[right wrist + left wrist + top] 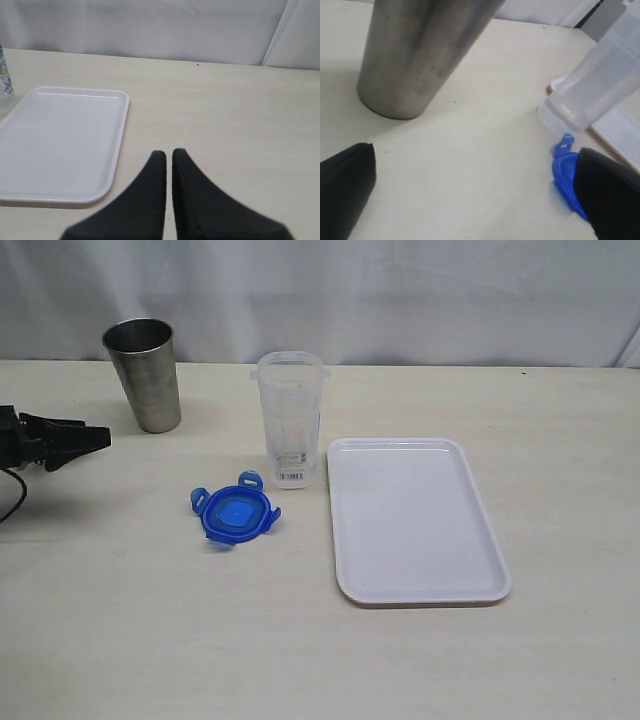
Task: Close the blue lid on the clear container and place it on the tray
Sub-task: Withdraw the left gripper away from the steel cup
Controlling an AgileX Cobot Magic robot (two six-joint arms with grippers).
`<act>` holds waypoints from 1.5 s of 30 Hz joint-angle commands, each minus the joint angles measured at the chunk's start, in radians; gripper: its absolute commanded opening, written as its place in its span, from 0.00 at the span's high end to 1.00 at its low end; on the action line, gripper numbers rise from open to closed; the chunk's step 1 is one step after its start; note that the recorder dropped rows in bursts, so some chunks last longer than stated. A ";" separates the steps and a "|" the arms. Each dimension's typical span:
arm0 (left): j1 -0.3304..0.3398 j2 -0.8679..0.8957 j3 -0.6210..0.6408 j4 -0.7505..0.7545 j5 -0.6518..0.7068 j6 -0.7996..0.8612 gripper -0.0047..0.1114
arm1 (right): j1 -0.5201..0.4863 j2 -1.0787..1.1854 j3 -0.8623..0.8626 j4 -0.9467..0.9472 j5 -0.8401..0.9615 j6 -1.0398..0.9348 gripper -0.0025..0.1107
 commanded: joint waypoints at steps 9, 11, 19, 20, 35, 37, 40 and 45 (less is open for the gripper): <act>0.001 -0.368 0.163 0.147 0.122 -0.230 0.05 | -0.007 -0.004 0.003 -0.007 0.001 -0.001 0.94; 0.001 -0.462 0.196 0.170 0.264 -0.323 0.05 | -0.007 -0.004 0.003 -0.007 0.001 -0.001 0.94; 0.001 -0.704 0.263 0.170 0.387 -0.547 0.05 | -0.007 -0.004 0.003 -0.007 0.001 -0.001 0.94; 0.001 -0.719 0.263 0.170 0.358 -0.536 0.05 | -0.007 -0.004 0.003 -0.007 0.001 -0.001 0.94; -0.012 -0.776 0.301 0.170 0.295 -0.665 0.05 | -0.007 -0.004 0.003 -0.007 0.001 -0.001 0.94; -0.026 -0.836 0.366 0.170 0.646 -0.670 0.05 | -0.007 -0.004 0.003 -0.007 0.001 -0.001 0.94; -0.084 -0.915 0.445 0.170 1.263 -0.715 0.05 | -0.007 -0.004 0.003 -0.005 0.001 -0.001 0.94; -0.092 -0.894 0.440 -0.039 1.536 -0.315 0.05 | -0.007 -0.004 0.003 -0.005 0.001 -0.001 0.94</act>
